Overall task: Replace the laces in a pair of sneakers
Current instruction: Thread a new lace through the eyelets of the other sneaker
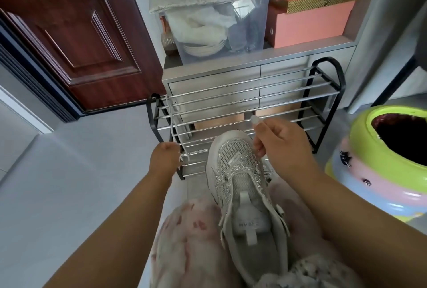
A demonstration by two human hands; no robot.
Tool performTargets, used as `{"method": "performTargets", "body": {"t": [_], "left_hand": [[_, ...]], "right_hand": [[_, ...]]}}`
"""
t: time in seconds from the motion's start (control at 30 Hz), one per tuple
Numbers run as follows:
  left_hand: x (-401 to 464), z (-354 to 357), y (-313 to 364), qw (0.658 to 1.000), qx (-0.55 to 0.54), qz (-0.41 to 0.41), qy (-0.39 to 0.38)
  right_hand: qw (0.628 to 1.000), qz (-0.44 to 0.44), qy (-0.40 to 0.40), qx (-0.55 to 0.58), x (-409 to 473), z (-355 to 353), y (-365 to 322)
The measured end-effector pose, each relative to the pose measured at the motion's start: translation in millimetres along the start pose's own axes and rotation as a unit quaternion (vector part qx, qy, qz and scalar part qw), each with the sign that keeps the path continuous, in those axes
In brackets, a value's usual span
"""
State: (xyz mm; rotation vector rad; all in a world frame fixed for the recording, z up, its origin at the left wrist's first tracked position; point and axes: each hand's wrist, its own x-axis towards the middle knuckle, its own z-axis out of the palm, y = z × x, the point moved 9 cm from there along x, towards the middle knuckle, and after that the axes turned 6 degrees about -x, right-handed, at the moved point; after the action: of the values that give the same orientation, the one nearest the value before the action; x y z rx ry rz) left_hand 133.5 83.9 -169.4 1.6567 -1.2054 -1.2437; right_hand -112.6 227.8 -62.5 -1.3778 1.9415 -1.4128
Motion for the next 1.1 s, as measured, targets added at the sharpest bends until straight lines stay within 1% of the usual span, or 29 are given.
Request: {"method": "performTargets", "body": {"t": [0.1,0.2,0.23,0.3,0.37,0.43,0.57,0.67,0.73,0.83,1.0,1.1], "left_hand": [[44.8,5.9,-6.2,0.999,0.019,-0.033,-0.018],[79.5,8.0,-10.6,0.999,-0.004,-0.049,-0.002],[84.4,9.8,-7.7,0.998,-0.019,-0.055,0.005],[90.2,20.1,-5.4,0.993,-0.085,-0.085,-0.004],[97.5,30.5,-10.0,0.976,-0.175,-0.128,-0.005],[106.5,39.9,-13.4,0.961,-0.234,-0.147,0.0],[120.9,53.0,-26.0,0.942,-0.28,-0.187,-0.007],[120.1,62.0,-29.4,0.942,-0.272,-0.191,-0.034],[114.0,67.0,-26.5,0.951,-0.248,-0.178,-0.055],[96.2,71.7,-11.0,0.961,-0.229,-0.131,-0.086],[44.3,67.4,44.9,0.969,-0.211,0.0,-0.127],[0.7,61.4,89.4,0.958,-0.226,0.078,-0.158]], "right_hand": [[1.0,-0.013,0.016,0.015,5.5,5.3,1.7],[0.999,-0.011,0.028,0.033,9.9,10.2,8.6],[0.999,-0.009,0.032,0.037,11.7,11.7,11.0],[0.999,-0.008,0.034,0.04,14.7,14.3,14.4],[0.999,-0.01,0.037,0.039,16.8,15.8,16.2],[0.998,-0.005,0.04,0.044,17.9,16.7,18.9],[0.998,-0.001,0.034,0.056,18.2,18.9,22.6],[0.998,0.004,0.034,0.061,18.5,18.4,23.4],[0.998,0.006,0.031,0.061,18.4,18.4,23.6],[0.998,0.005,0.026,0.063,17.1,18.2,21.1],[0.998,0.012,0.018,0.063,13.4,13.8,15.4],[0.999,0.002,0.0,0.044,11.8,11.1,6.2]]}}
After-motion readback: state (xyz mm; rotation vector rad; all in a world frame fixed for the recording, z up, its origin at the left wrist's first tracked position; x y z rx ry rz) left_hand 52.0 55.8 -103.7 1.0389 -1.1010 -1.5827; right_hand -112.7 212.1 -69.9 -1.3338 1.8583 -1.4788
